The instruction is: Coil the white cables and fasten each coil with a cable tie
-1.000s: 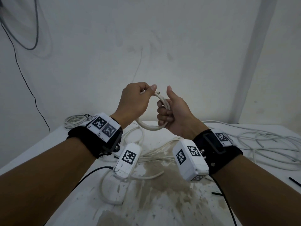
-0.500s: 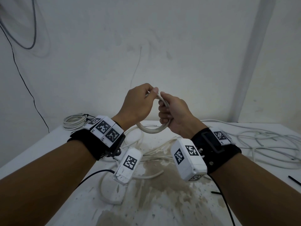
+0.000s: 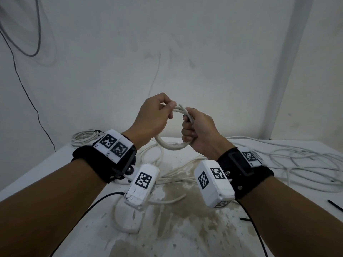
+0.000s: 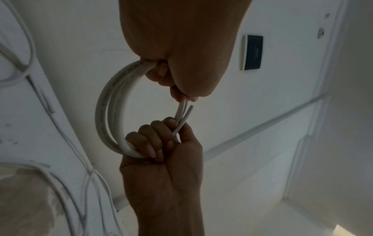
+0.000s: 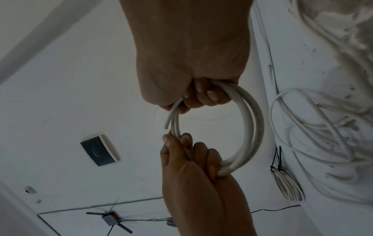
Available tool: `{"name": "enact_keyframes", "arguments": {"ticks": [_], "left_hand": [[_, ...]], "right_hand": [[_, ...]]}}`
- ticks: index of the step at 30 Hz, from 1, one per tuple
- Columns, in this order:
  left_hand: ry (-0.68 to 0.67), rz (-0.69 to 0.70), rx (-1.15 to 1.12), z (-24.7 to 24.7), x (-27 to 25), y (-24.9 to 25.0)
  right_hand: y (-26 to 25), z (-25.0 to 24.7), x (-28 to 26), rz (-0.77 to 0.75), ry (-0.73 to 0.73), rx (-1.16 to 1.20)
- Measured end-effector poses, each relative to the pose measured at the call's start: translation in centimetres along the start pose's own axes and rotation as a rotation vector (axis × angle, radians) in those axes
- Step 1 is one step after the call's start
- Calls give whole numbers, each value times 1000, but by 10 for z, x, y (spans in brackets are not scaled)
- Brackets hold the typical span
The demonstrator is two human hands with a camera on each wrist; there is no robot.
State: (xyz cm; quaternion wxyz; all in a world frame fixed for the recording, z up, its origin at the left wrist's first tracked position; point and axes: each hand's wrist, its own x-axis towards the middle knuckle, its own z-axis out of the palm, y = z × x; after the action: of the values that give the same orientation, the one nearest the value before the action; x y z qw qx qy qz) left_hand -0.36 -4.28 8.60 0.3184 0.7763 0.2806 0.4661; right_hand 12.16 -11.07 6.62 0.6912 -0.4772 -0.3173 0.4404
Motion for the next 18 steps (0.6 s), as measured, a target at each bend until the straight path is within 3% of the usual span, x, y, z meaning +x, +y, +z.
{"name": "enact_keyframes", "arguments": {"ticks": [6,12,18], "left_hand": [[10,136,141,8,-13,0],[54,131,134,11,-9,-8],[94,110,102,10,-7,-9]], "right_hand": [[-2,3,0,-81,11,-138],[1,4,-2,-107,-2,-167],[3,5,-1,-107,-33,-40]]}}
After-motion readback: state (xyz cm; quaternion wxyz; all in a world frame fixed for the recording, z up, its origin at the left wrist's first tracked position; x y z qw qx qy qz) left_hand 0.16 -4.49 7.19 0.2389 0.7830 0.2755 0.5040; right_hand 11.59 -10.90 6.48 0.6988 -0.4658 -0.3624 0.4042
